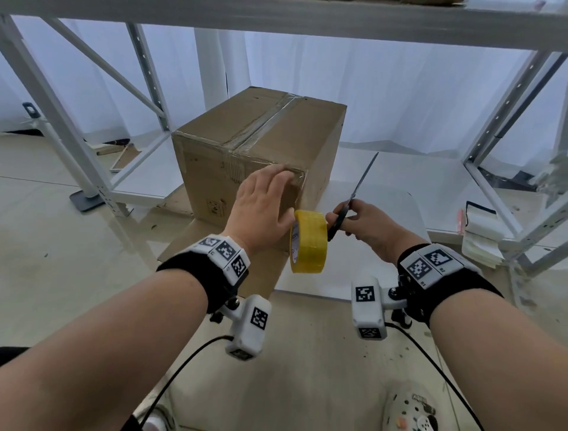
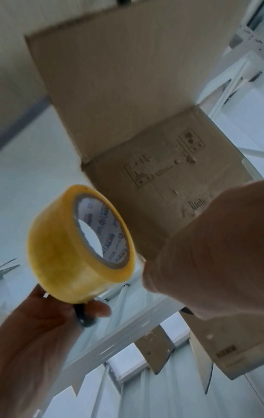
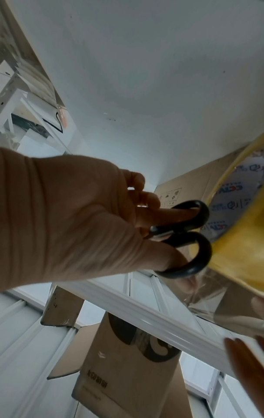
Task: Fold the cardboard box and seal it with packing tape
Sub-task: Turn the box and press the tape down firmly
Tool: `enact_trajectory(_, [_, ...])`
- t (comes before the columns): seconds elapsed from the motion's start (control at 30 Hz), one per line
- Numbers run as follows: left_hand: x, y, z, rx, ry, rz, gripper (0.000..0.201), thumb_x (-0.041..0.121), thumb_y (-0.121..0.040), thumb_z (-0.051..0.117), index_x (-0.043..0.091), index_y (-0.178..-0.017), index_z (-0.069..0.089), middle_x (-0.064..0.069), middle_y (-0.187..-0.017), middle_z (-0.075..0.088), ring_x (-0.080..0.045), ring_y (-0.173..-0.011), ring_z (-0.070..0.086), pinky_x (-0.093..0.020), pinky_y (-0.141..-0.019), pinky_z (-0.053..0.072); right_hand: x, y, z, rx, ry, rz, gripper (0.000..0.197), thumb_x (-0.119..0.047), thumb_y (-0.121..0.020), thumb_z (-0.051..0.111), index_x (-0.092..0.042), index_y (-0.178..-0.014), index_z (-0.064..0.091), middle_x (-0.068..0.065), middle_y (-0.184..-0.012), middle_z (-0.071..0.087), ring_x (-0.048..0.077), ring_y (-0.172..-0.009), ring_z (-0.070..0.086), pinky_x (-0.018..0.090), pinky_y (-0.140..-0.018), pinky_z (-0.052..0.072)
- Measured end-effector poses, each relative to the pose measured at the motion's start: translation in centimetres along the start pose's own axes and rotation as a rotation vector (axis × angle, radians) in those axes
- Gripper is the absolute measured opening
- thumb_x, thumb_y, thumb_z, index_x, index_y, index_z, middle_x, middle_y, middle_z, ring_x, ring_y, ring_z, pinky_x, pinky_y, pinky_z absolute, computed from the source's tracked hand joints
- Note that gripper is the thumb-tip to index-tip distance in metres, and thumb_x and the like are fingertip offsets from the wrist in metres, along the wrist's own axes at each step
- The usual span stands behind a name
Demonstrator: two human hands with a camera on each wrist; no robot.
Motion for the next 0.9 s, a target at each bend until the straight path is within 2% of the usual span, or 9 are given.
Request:
enact_trajectory(0.07, [0.0,1.3,0.2,0.106,0.051,-0.096,0.052,0.030,-0.079,0.061,0.017,-0.127,0.046,-0.006,-0.131,0.042,-0.024,-0.120,0.038,-0.041,-0.103,0.027,0.2,0.3,-0.2,-0.016,0.012,0.010,0.020,-0.031,-0.086,0.068,-0.017,-0.095,0.057,0.001,-0.081,0.063,0.011,-0.069,0.046,0.022,-0.062,0.034])
enact_trajectory(0.13, [0.1,0.9,-0.1,0.108,0.030,-0.090,0.052,0.027,-0.080,0.056,0.018,-0.130,0.045,-0.006,-0.136,0.040,-0.025,-0.126,0.035,-0.042,-0.107,0.022,0.5,0.5,-0.7,-0.030,0.031,0.025,0.021,-0.035,-0.085,0.068,-0.019,-0.095,0.058,0.005,-0.085,0.063,0.015,-0.071,0.044,0.026,-0.064,0.035])
enact_trajectory(0.2, [0.4,-0.6,-0.9,0.037,-0.019,-0.027,0.056,0.025,-0.083,0.051,0.020,-0.137,0.040,-0.002,-0.145,0.036,-0.023,-0.136,0.028,-0.043,-0.116,0.011,0.7,0.9,-1.0,-0.029,0.033,0.039,0.023,-0.034,-0.085,0.069,-0.018,-0.096,0.057,0.004,-0.082,0.060,0.015,-0.070,0.042,0.027,-0.063,0.035])
enact_trajectory(0.3, [0.7,-2.8,-1.5,-0.126,-0.095,0.035,0.059,0.030,-0.086,0.048,0.024,-0.143,0.034,0.001,-0.150,0.033,-0.018,-0.142,0.023,-0.042,-0.119,0.001,1.0,1.2,-1.5,-0.011,0.017,0.056,0.025,-0.029,-0.082,0.073,-0.019,-0.095,0.054,0.002,-0.076,0.058,0.015,-0.067,0.041,0.025,-0.061,0.034])
enact_trajectory(0.4, [0.9,-3.0,-1.2,-0.152,-0.081,0.005,0.061,0.032,-0.087,0.050,0.022,-0.144,0.033,0.000,-0.151,0.032,-0.020,-0.143,0.021,-0.039,-0.118,0.004,0.9,1.1,-1.6,0.040,0.009,0.060,0.030,-0.021,-0.077,0.078,-0.020,-0.093,0.052,0.008,-0.082,0.062,0.015,-0.069,0.048,0.024,-0.062,0.033])
enact_trajectory(0.5, [1.1,-2.3,-0.5,-0.132,-0.101,-0.010,0.067,0.036,-0.086,0.053,0.022,-0.146,0.028,0.000,-0.153,0.027,-0.020,-0.144,0.015,-0.039,-0.119,0.003,0.6,1.0,-1.8,0.078,-0.012,0.037,0.034,-0.009,-0.077,0.077,-0.016,-0.097,0.051,0.008,-0.078,0.061,0.013,-0.069,0.054,0.020,-0.060,0.034])
enact_trajectory(0.57, [1.1,-2.2,-0.4,-0.125,-0.109,-0.010,0.069,0.037,-0.086,0.054,0.022,-0.147,0.026,0.000,-0.154,0.025,-0.020,-0.145,0.013,-0.040,-0.119,0.003,0.4,1.1,-1.9,0.058,-0.012,0.045,0.034,-0.005,-0.078,0.075,-0.014,-0.100,0.050,0.006,-0.074,0.060,0.013,-0.065,0.052,0.018,-0.056,0.034])
enact_trajectory(0.7, [1.0,-2.4,-0.5,-0.118,-0.128,-0.010,0.066,0.037,-0.087,0.053,0.022,-0.146,0.027,0.001,-0.154,0.026,-0.020,-0.145,0.014,-0.040,-0.119,0.002,1.2,0.9,-1.7,-0.015,-0.078,0.089,0.035,-0.006,-0.078,0.075,-0.019,-0.092,0.047,0.006,-0.074,0.058,0.019,-0.070,0.043,0.025,-0.057,0.030])
enact_trajectory(0.9, [0.4,-2.4,-0.6,-0.136,-0.139,0.004,0.067,0.036,-0.086,0.053,0.024,-0.147,0.027,0.003,-0.154,0.025,-0.017,-0.145,0.014,-0.041,-0.119,0.002,1.9,0.6,-0.7,-0.053,-0.180,0.110,0.031,-0.007,-0.081,0.073,-0.020,-0.088,0.045,-0.001,-0.070,0.043,0.013,-0.060,0.036,0.024,-0.056,0.030])
Point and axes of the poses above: each hand's wrist, its own y-axis away from the middle knuckle, its own z-axis out of the palm, x = y × z, the point moved 2 cm from there along -y, towards the middle knuckle
